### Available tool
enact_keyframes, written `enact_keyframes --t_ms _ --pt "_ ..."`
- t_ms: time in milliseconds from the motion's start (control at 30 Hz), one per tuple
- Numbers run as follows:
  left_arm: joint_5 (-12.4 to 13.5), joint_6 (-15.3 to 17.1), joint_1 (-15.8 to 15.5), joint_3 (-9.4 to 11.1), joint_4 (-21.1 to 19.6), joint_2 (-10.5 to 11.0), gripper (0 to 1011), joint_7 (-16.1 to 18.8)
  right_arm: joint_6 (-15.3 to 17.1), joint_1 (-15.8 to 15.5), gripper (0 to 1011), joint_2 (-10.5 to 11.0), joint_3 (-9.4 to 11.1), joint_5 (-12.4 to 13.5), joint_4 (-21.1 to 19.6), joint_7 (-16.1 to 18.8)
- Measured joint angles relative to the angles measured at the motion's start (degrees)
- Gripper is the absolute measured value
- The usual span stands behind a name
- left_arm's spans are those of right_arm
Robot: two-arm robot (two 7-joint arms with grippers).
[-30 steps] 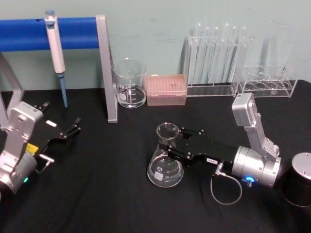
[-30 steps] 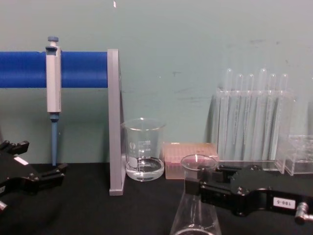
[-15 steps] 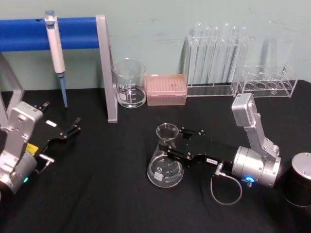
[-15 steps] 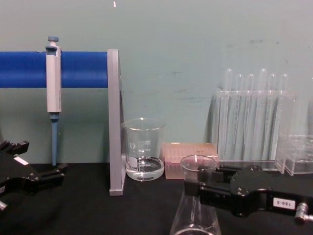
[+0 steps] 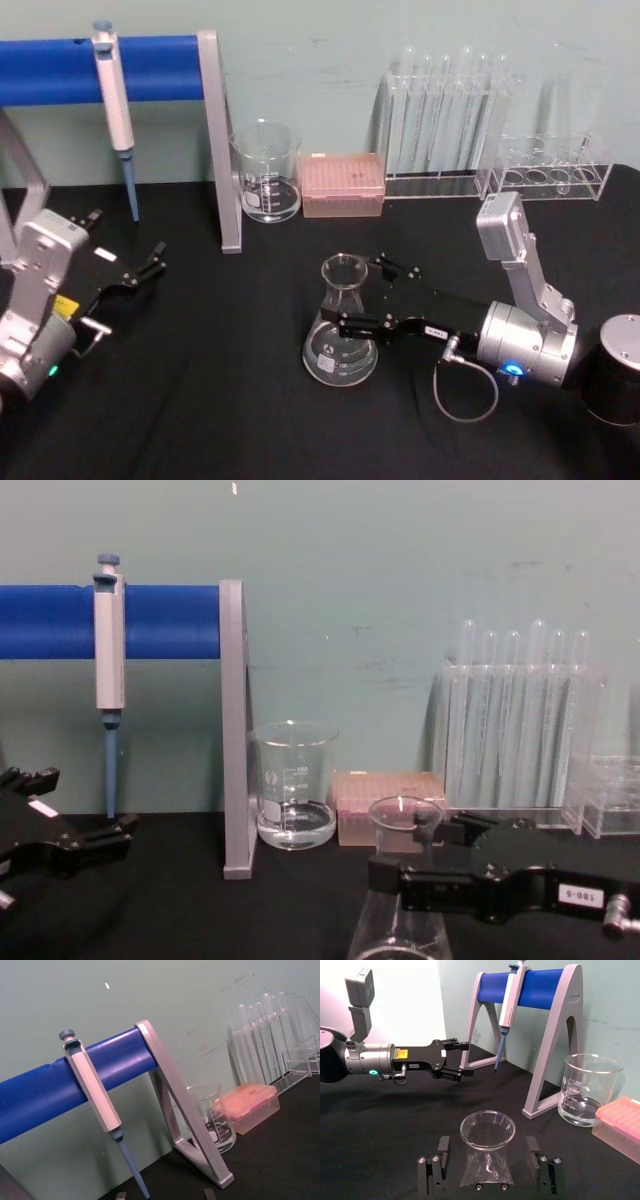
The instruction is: Grasp the erlenmeyer flask with one hand, shake it three times, then place it back.
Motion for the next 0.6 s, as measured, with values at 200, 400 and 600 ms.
enact_keyframes --t_ms 200,400,600 --pt "0.0 0.0 0.0 0.0 0.0 0.0 1001 0.0 0.0 0.0 1000 0.0 0.0 0.0 0.0 0.0" --pt "0.0 0.0 0.0 0.0 0.0 0.0 1001 0.0 0.0 0.0 1000 0.0 0.0 0.0 0.0 0.0" --pt "0.0 0.0 0.0 0.0 0.0 0.0 1001 0.0 -0.1 0.0 1000 0.0 0.0 0.0 0.0 0.0"
